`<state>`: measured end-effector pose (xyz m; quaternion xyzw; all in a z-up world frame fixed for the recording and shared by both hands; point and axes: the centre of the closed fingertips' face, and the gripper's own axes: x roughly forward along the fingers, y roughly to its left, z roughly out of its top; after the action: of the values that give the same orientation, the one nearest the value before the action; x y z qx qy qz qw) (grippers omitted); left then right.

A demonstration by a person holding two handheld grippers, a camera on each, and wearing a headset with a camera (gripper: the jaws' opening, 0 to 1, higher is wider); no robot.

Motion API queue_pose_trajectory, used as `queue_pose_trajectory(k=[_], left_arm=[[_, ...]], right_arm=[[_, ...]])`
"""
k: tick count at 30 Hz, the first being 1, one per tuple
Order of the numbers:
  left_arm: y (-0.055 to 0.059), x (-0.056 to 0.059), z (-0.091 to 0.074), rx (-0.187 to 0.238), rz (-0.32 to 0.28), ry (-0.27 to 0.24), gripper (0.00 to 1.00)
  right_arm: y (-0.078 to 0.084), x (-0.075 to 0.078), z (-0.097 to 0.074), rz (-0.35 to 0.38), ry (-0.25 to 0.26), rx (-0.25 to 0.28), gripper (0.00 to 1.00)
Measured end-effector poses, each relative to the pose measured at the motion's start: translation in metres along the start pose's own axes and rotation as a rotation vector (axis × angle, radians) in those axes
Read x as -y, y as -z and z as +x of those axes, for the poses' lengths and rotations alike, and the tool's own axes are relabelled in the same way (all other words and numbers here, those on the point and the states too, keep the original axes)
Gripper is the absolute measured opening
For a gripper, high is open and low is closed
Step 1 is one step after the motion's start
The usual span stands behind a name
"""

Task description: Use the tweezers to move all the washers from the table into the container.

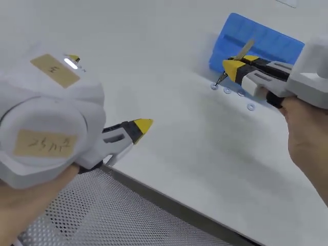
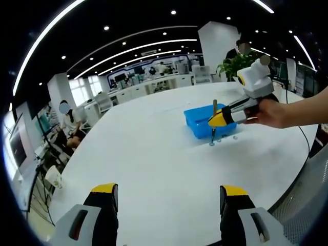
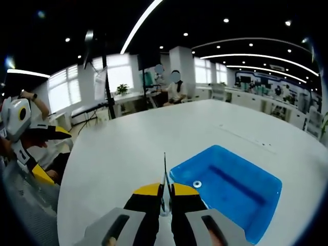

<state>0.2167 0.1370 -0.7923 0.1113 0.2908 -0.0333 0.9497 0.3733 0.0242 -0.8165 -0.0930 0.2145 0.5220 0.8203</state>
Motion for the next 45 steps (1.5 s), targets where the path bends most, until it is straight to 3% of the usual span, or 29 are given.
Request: queue_pose_trajectory(k=[5, 12, 21, 35, 45], left_arm=[[0.001, 0.000, 0.000, -0.004, 0.002, -0.002, 0.83], [0.001, 0.000, 0.000, -0.009, 0.006, -0.004, 0.83], [0.002, 0.001, 0.000, -0.011, 0.009, 0.000, 0.82], [0.002, 0.002, -0.001, -0.011, 0.020, 0.000, 0.82], [0.004, 0.002, -0.001, -0.022, 0.018, 0.000, 0.82]], right_arm=[[0.003, -0.002, 0.001, -0.025, -0.003, -0.011, 0.03], [0.002, -0.004, -0.001, 0.001, 0.011, 0.007, 0.03], [0.001, -0.006, -0.005, -0.013, 0.009, -0.024, 0.02], [-0.016, -0.006, -0.019, 0.006, 0.026, 0.012, 0.01], [-0.034, 0.007, -0.025, -0.008, 0.047, 0.043, 0.02]])
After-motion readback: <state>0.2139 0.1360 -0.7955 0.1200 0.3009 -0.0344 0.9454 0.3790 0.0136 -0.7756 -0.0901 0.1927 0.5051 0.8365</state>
